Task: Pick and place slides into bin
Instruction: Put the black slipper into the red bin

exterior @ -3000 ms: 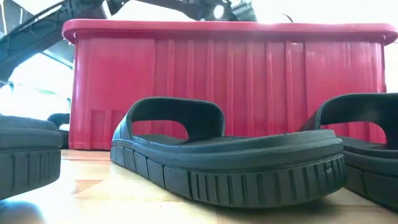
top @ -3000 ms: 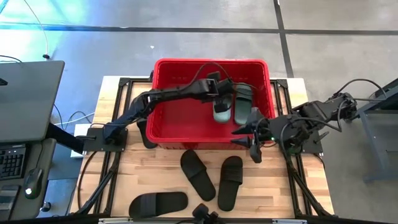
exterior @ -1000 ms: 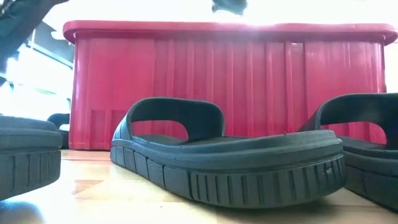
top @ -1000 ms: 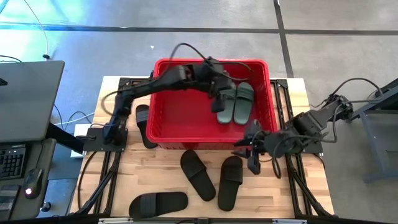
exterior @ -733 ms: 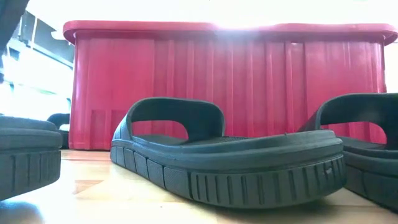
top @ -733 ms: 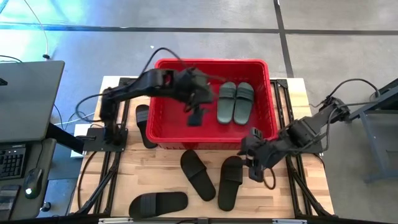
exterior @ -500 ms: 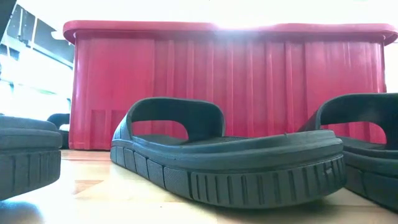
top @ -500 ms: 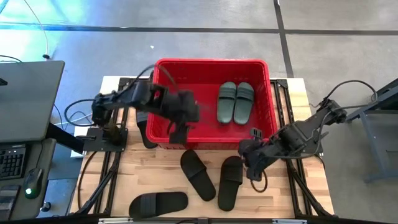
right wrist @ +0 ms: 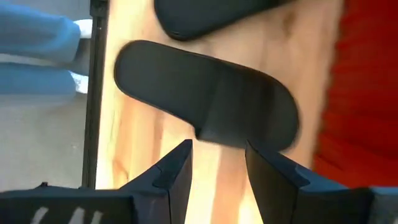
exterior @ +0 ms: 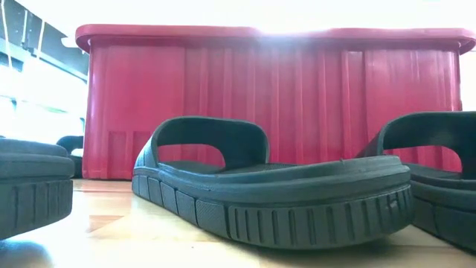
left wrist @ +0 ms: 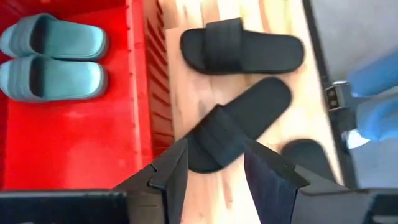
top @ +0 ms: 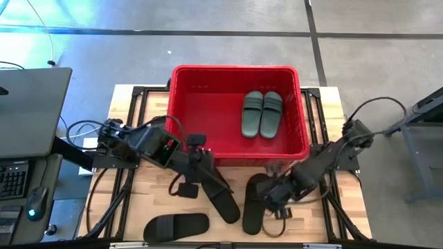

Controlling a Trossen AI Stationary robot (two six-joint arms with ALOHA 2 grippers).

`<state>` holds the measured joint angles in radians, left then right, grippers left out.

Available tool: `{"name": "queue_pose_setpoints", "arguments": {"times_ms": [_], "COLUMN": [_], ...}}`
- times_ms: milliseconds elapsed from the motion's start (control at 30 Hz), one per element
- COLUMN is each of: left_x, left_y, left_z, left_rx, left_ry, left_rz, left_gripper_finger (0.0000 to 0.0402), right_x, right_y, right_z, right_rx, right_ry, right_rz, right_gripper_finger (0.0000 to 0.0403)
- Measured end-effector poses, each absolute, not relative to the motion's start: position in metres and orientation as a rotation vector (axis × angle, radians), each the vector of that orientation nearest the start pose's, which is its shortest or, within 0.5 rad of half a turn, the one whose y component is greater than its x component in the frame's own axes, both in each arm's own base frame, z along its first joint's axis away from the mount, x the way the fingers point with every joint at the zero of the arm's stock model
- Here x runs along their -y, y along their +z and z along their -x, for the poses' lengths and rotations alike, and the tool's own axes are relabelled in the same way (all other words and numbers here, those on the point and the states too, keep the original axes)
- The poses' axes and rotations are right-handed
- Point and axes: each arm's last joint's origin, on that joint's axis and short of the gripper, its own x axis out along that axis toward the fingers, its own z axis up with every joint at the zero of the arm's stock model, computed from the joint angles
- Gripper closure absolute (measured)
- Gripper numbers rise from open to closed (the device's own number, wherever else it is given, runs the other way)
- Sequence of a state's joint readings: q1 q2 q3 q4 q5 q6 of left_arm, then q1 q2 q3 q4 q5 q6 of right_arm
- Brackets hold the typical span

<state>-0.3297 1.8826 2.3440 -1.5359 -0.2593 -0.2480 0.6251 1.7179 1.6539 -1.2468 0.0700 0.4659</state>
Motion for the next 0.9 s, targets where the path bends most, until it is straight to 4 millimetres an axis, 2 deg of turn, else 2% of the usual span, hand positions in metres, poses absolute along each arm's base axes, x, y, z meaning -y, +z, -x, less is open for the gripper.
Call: {"name": "queue_pose_setpoints", "arguments": {"times_ms": [300, 400, 533, 733, 900], "left_x": [0.135, 0.144, 0.157, 0.172, 0.18], "left_y": [0.433, 0.433, 0.433, 0.433, 0.433], "left_z": [-0.311, -0.306, -0.3, -0.291, -0.286], "left_rx": [-1.021, -1.031, -1.029, -1.024, -1.02], "left_ry": [0.009, -0.032, -0.071, -0.113, -0.136], "left_rz": [-0.108, -0.117, -0.139, -0.167, -0.183], "left_gripper_finger": [0.028, 0.0286, 0.0291, 0.0291, 0.0291], "right_x": [-0.225, -0.232, -0.234, -0.226, -0.218], "right_y": [0.241, 0.215, 0.185, 0.159, 0.159], "right_z": [-0.299, -0.305, -0.309, -0.316, -0.318], "right_rx": [-1.382, -1.463, -1.553, -1.552, -1.547], "right_ry": [-0.105, -0.136, -0.198, -0.413, -0.521], "right_rz": [0.11, 0.085, 0.142, 0.161, 0.13], "right_gripper_finger": [0.0265, 0.0265, 0.0265, 0.0265, 0.0265]}}
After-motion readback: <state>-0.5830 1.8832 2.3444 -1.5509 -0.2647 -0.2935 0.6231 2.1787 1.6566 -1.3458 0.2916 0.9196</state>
